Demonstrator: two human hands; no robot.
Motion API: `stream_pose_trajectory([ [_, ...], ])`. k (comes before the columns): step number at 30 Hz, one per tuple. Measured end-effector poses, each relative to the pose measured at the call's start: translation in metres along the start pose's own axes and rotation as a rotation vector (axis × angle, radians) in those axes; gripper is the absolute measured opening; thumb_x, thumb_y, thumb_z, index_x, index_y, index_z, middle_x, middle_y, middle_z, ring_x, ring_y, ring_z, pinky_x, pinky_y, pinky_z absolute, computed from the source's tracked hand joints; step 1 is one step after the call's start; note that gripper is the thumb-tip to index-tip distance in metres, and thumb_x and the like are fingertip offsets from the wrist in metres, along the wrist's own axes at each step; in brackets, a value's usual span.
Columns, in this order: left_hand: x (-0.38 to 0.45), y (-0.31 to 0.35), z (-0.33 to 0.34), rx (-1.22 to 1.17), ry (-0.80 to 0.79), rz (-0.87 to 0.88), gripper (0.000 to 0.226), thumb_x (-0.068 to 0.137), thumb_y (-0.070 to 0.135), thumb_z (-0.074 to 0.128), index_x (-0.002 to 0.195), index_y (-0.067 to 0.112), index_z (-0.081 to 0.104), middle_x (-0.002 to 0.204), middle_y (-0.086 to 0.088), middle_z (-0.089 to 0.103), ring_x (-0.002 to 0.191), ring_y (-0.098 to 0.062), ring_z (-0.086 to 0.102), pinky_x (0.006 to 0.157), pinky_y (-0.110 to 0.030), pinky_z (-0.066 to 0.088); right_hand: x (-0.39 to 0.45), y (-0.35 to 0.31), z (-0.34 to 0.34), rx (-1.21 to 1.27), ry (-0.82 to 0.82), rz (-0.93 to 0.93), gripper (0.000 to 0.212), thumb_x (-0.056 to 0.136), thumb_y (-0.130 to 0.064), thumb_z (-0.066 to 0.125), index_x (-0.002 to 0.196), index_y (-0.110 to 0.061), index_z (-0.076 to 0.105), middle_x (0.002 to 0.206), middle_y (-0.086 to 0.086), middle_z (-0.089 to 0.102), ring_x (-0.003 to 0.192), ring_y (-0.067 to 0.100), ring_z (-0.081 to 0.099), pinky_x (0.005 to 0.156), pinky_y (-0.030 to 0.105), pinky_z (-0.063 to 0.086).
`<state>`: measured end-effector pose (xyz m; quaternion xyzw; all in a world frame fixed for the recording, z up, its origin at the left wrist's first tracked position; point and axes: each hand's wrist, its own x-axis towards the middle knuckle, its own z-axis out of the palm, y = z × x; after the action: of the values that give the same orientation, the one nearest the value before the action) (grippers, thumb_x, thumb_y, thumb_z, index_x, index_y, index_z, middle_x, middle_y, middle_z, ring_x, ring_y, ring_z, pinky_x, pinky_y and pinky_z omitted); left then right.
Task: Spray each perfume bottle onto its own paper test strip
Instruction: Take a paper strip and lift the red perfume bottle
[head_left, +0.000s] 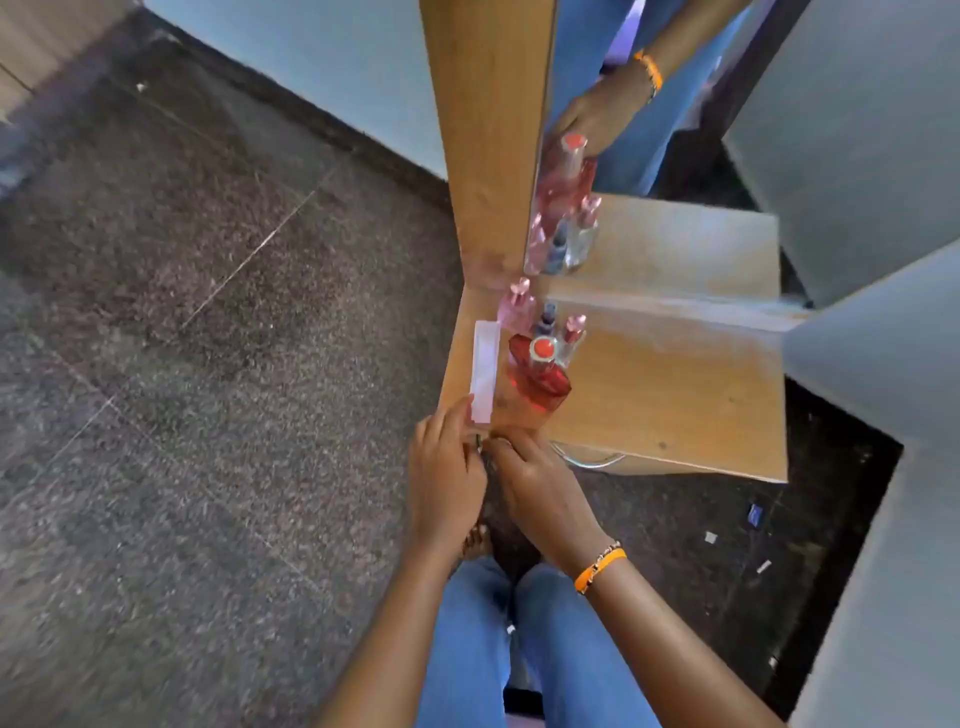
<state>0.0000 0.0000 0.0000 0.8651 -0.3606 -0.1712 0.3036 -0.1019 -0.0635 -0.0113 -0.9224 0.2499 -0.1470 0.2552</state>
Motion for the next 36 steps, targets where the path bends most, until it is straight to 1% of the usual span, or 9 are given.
stream_pose_trajectory([
  [4, 0.023, -0.017, 0.014, -0.077, 0.152, -0.031, 0.041, 0.081, 0.000, 0.045, 0.115, 0.016, 0.061, 0.107, 0.001, 0.064, 0.101, -0.022, 0.051, 0.088, -0.031, 0.041, 0.015, 0.008, 0.028, 0.037, 0.181, 0.027, 0.033, 0.079, 0.008, 0.060, 0.112, 0.001, 0.061, 0.109, 0.018, 0.064, 0.100, 0.032, 0.060, 0.080, 0.038, 0.051],
  [7, 0.028, -0.029, 0.022, -0.089, 0.215, 0.038, 0.034, 0.084, 0.011, 0.043, 0.109, 0.020, 0.064, 0.104, 0.006, 0.066, 0.099, -0.019, 0.052, 0.085, -0.032, 0.041, 0.021, 0.020, 0.048, 0.003, 0.263, -0.014, 0.032, 0.082, 0.007, 0.059, 0.114, 0.006, 0.060, 0.115, 0.023, 0.062, 0.115, 0.028, 0.046, 0.105, 0.028, 0.033],
  [9, 0.035, -0.034, 0.026, -0.077, 0.237, 0.081, 0.031, 0.085, 0.018, 0.044, 0.107, 0.022, 0.064, 0.104, 0.008, 0.065, 0.098, -0.018, 0.052, 0.085, -0.032, 0.039, 0.027, 0.027, 0.057, -0.055, 0.279, -0.016, 0.035, 0.080, 0.004, 0.065, 0.115, 0.006, 0.060, 0.118, 0.023, 0.061, 0.118, 0.026, 0.043, 0.111, 0.026, 0.025],
  [14, 0.045, -0.047, 0.033, 0.000, 0.276, 0.170, 0.022, 0.086, 0.030, 0.058, 0.106, 0.029, 0.065, 0.106, 0.010, 0.061, 0.096, -0.014, 0.048, 0.084, -0.029, 0.031, 0.028, 0.029, 0.053, -0.038, 0.378, -0.083, 0.028, 0.083, -0.009, 0.055, 0.105, 0.001, 0.068, 0.109, 0.017, 0.068, 0.106, 0.026, 0.060, 0.097, 0.028, 0.039],
  [17, 0.045, -0.049, 0.035, 0.041, 0.272, 0.178, 0.021, 0.086, 0.031, 0.060, 0.106, 0.033, 0.065, 0.109, 0.011, 0.059, 0.099, -0.015, 0.049, 0.087, -0.031, 0.027, 0.033, 0.030, 0.044, 0.028, 0.348, -0.081, 0.030, 0.085, -0.017, 0.047, 0.098, -0.004, 0.071, 0.104, 0.015, 0.071, 0.096, 0.028, 0.067, 0.089, 0.028, 0.043],
  [19, 0.042, -0.048, 0.033, 0.049, 0.276, 0.175, 0.020, 0.086, 0.030, 0.061, 0.105, 0.034, 0.065, 0.111, 0.012, 0.060, 0.101, -0.018, 0.050, 0.088, -0.031, 0.025, 0.035, 0.028, 0.038, 0.064, 0.320, -0.057, 0.032, 0.086, -0.020, 0.044, 0.093, -0.006, 0.072, 0.101, 0.014, 0.072, 0.092, 0.029, 0.069, 0.079, 0.034, 0.053],
  [24, 0.037, -0.047, 0.031, 0.035, 0.251, 0.168, 0.020, 0.089, 0.032, 0.057, 0.108, 0.035, 0.063, 0.119, 0.015, 0.057, 0.109, -0.016, 0.046, 0.089, -0.029, 0.019, 0.035, 0.023, 0.041, -0.005, 0.372, -0.026, 0.017, 0.086, -0.010, 0.053, 0.086, -0.004, 0.069, 0.083, 0.015, 0.070, 0.070, 0.034, 0.067, 0.055, 0.040, 0.054],
  [32, 0.032, -0.039, 0.030, 0.041, 0.257, 0.140, 0.023, 0.089, 0.034, 0.055, 0.112, 0.032, 0.058, 0.118, 0.011, 0.057, 0.113, -0.018, 0.044, 0.094, -0.033, 0.020, 0.039, 0.013, 0.040, 0.053, 0.475, 0.052, 0.018, 0.083, -0.014, 0.051, 0.079, -0.007, 0.067, 0.078, 0.010, 0.068, 0.065, 0.031, 0.063, 0.053, 0.034, 0.049],
  [36, 0.031, -0.038, 0.031, 0.061, 0.249, 0.126, 0.024, 0.087, 0.031, 0.058, 0.111, 0.031, 0.057, 0.117, 0.011, 0.057, 0.114, -0.018, 0.043, 0.097, -0.036, 0.019, 0.043, 0.012, 0.039, 0.080, 0.497, 0.100, 0.005, 0.078, -0.003, 0.064, 0.073, -0.005, 0.064, 0.072, 0.011, 0.066, 0.062, 0.029, 0.061, 0.052, 0.038, 0.048],
])
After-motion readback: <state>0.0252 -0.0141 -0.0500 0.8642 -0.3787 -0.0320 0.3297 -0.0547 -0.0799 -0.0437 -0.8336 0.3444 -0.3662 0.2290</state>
